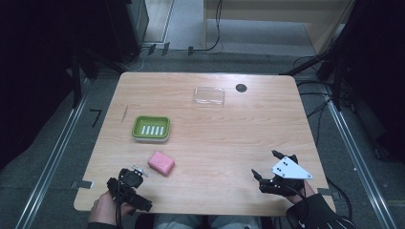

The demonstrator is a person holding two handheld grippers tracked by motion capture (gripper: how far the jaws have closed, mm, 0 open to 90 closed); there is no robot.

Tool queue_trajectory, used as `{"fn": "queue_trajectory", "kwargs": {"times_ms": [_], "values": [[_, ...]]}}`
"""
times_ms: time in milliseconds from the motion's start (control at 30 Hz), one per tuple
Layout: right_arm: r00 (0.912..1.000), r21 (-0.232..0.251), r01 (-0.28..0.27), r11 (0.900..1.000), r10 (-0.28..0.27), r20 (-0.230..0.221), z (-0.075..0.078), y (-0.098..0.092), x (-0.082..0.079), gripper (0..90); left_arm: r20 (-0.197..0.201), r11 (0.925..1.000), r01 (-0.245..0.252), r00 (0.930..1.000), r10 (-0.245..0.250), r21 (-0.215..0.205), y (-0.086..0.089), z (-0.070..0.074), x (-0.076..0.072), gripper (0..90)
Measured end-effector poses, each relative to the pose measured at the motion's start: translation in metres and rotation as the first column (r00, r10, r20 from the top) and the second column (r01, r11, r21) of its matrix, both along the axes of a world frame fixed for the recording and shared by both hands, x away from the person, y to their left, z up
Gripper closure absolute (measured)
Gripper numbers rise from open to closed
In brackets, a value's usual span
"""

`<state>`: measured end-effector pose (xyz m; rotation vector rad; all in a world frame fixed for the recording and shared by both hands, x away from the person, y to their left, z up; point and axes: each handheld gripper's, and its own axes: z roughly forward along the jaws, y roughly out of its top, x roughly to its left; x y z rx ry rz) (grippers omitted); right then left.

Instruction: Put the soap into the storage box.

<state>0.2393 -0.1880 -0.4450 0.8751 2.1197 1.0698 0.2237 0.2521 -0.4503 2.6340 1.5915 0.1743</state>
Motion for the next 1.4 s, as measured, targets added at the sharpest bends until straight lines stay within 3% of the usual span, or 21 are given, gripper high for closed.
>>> {"fn": "queue_trajectory", "kwargs": {"times_ms": [400, 567, 667, 767, 1400], "values": [[1.0000, -0.008, -0.004, 1.000, 0.004, -0.006, 0.000, 0.001, 0.000, 13.5, 0.014, 0.9997, 0.000, 0.9999, 0.000, -0.026, 0.002, 0.003, 0.001, 0.0], [0.9999, -0.017, -0.004, 1.000, 0.004, -0.010, -0.001, -0.002, -0.003, 13.5, 0.022, 0.9992, 0.006, 0.9997, -0.005, -0.040, 0.000, 0.003, 0.006, 0.0], [0.9998, 0.005, 0.021, 1.000, -0.021, -0.003, 0.000, -0.004, -0.004, 13.5, 0.029, 0.9993, 0.006, 0.9996, -0.005, -0.038, -0.002, 0.004, 0.007, 0.0], [1.0000, -0.014, -0.005, 1.000, 0.004, -0.005, -0.001, -0.003, -0.004, 13.5, 0.034, 0.9989, 0.004, 0.9994, -0.003, -0.047, -0.002, 0.007, 0.009, 0.0], [1.0000, -0.016, -0.004, 1.000, 0.004, -0.004, -0.001, -0.001, -0.002, 13.5, 0.082, 0.9969, 0.009, 0.9966, -0.003, -0.078, -0.007, 0.014, 0.030, 0.0]]}}
